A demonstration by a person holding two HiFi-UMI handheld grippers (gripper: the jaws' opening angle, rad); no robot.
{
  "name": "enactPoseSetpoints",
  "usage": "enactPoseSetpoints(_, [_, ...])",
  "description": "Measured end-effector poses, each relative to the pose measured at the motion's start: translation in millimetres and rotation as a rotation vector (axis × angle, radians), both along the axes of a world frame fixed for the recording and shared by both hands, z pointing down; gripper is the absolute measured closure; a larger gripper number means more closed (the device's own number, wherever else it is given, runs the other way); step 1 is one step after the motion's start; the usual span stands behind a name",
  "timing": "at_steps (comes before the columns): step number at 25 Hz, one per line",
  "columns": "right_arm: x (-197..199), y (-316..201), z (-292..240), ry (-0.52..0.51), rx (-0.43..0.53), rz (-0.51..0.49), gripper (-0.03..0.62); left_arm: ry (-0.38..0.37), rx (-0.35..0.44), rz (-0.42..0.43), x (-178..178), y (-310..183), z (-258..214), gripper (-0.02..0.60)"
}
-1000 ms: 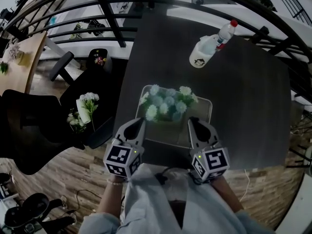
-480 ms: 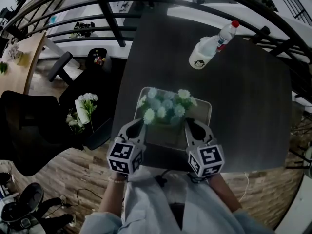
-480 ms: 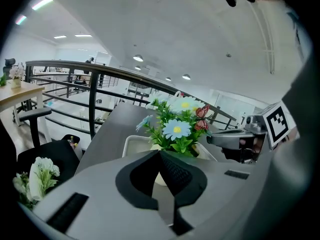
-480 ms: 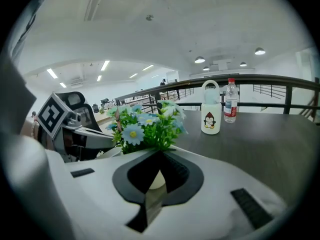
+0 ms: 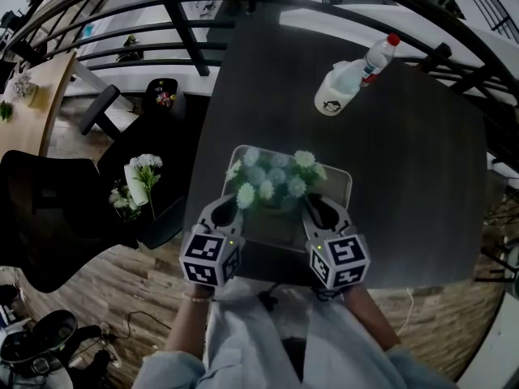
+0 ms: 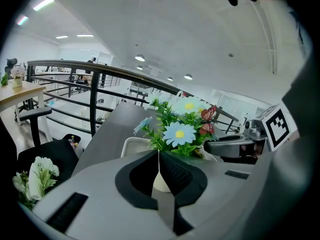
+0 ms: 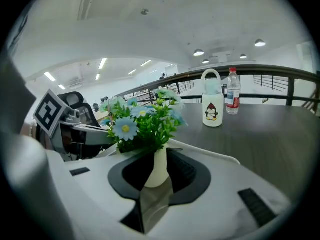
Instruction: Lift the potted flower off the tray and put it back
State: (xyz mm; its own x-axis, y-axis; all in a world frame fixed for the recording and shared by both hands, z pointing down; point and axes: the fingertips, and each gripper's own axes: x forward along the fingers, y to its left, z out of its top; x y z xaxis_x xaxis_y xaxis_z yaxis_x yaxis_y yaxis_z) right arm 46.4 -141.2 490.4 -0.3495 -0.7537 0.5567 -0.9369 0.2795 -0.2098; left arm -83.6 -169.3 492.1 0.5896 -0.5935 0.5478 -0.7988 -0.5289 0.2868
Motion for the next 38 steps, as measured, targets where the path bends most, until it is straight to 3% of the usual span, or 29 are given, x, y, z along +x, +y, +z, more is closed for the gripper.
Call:
enactPoseSetpoints(14, [-6.9,-6.6,7.2,-0.079,-0.055,-0.003,0.465,0.031,-0.021,-0.035,-2.2,-7.6,-1.5,0.534])
enactPoseSetpoints(26, [-16.2,-11.4,13.5,-0.085,-0.082,-0.02,0.448,0.059,-0.036,0.004,9.4,-3.9,-2.3,0.471])
enactPoseSetpoints(38, [-17.4,-11.1,19.4,-0.19,-0.137,0.022,0.422,0.043,-0.062,0.003,18.2,-7.7,5.4,0.471])
